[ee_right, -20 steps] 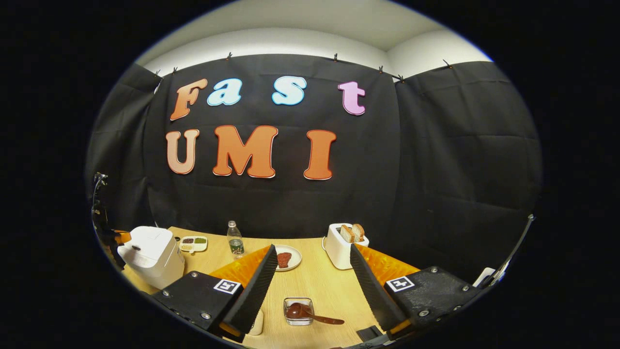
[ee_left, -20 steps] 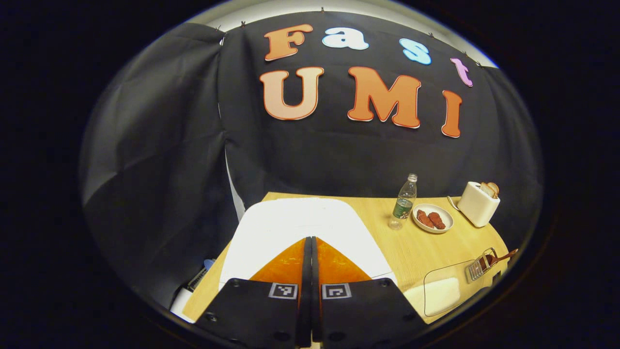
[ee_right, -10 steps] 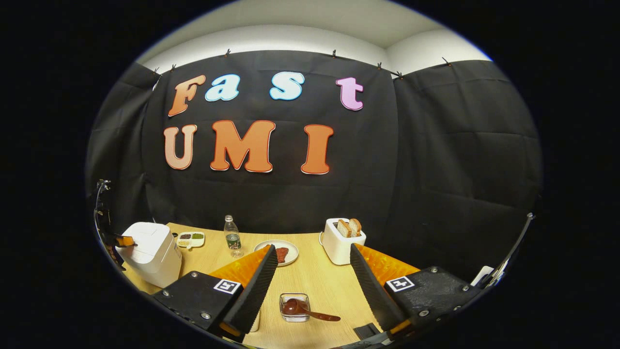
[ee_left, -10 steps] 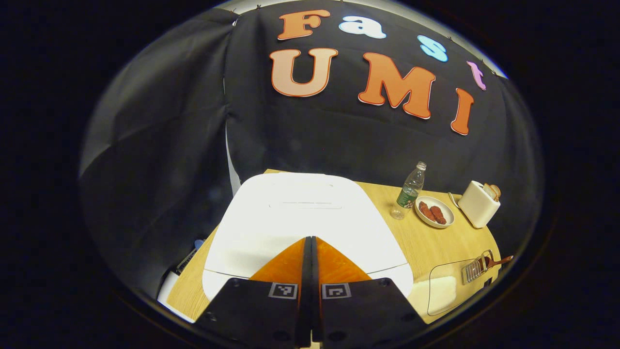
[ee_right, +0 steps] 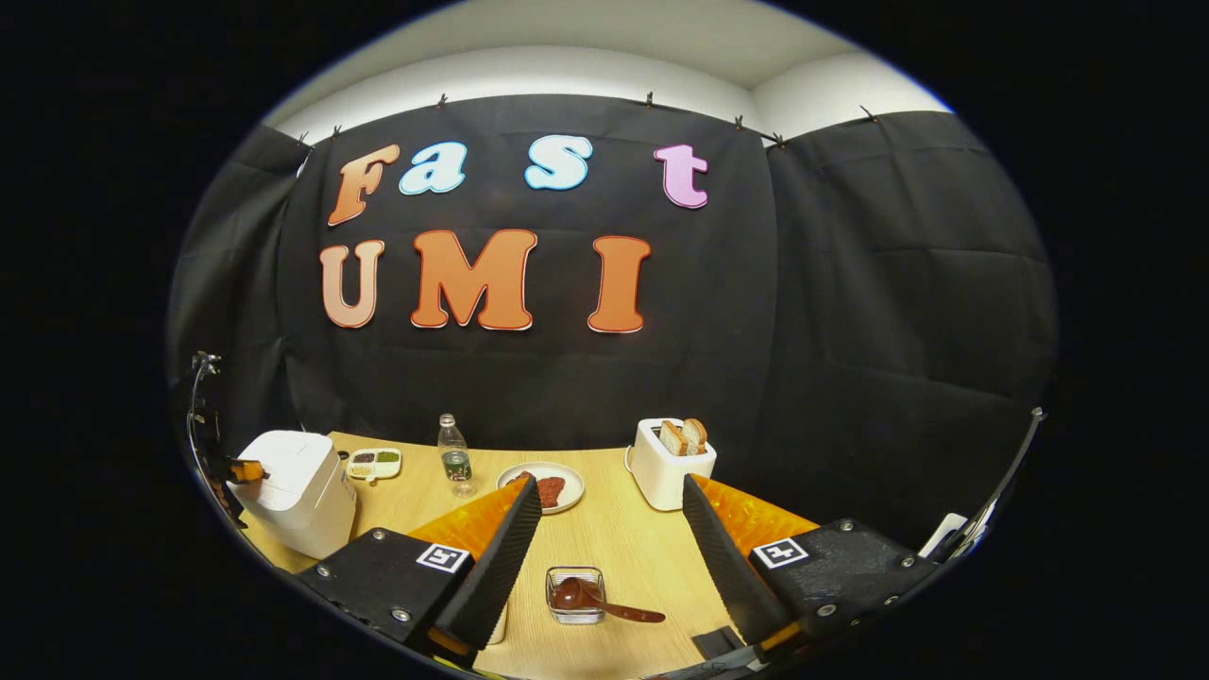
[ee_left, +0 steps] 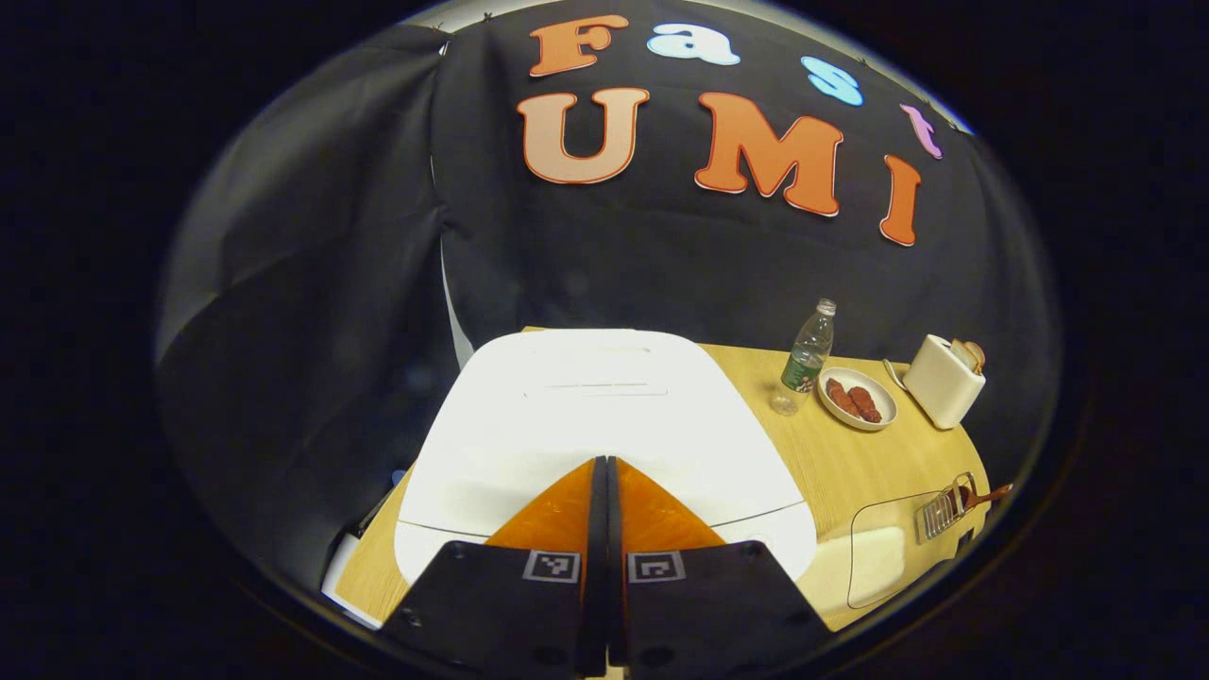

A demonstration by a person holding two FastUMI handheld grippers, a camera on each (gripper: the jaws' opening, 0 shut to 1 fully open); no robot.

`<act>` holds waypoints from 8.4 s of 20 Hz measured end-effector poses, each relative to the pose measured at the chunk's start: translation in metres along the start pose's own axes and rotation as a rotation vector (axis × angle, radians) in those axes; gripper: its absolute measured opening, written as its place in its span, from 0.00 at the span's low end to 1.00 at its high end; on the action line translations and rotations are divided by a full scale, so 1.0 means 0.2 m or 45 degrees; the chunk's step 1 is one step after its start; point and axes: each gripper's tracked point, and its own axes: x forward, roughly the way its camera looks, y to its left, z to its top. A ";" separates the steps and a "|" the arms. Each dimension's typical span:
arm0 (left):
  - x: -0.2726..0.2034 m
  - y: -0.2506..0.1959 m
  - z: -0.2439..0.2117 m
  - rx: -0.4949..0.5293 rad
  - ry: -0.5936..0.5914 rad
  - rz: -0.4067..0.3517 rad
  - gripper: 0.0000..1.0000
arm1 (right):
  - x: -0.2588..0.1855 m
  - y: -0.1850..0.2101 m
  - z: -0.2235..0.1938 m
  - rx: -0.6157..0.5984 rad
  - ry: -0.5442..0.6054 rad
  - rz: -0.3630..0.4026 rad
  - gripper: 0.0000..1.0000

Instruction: Close the left gripper, press the button to open the rice cooker; take a wooden spoon from the chopstick holder with the right hand, scoop a spoonful of rice and pour it into the rice cooker, then put the wooden spoon back into the chopstick holder.

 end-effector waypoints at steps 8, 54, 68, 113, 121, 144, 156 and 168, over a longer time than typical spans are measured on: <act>-0.25 -0.03 0.39 -0.026 -0.256 0.023 0.05 | -0.01 -0.06 -0.02 0.029 -0.010 -0.019 0.94; -1.00 0.00 0.66 -0.061 -0.596 0.100 0.88 | 0.36 0.10 -1.11 0.684 0.464 0.037 0.36; -1.01 0.17 0.68 -0.117 -0.623 0.096 0.86 | 0.33 0.20 -0.80 0.433 0.433 0.012 0.13; -0.91 0.56 0.64 -0.037 -0.554 0.069 0.86 | 0.01 1.30 -1.10 0.520 0.683 0.416 0.13; -0.92 0.55 0.64 -0.036 -0.556 0.071 0.91 | 0.09 1.19 -1.20 1.075 0.835 0.294 0.13; -1.00 0.49 0.74 -0.037 -0.631 0.043 1.00 | 0.04 1.02 -0.72 1.523 0.670 0.327 0.13; -1.03 0.62 0.73 -0.075 -0.652 0.072 1.00 | 0.09 1.31 -0.36 1.604 0.599 0.509 0.12; -0.99 0.68 0.70 -0.081 -0.622 0.054 1.00 | 0.23 1.79 -0.07 1.539 0.539 0.653 0.12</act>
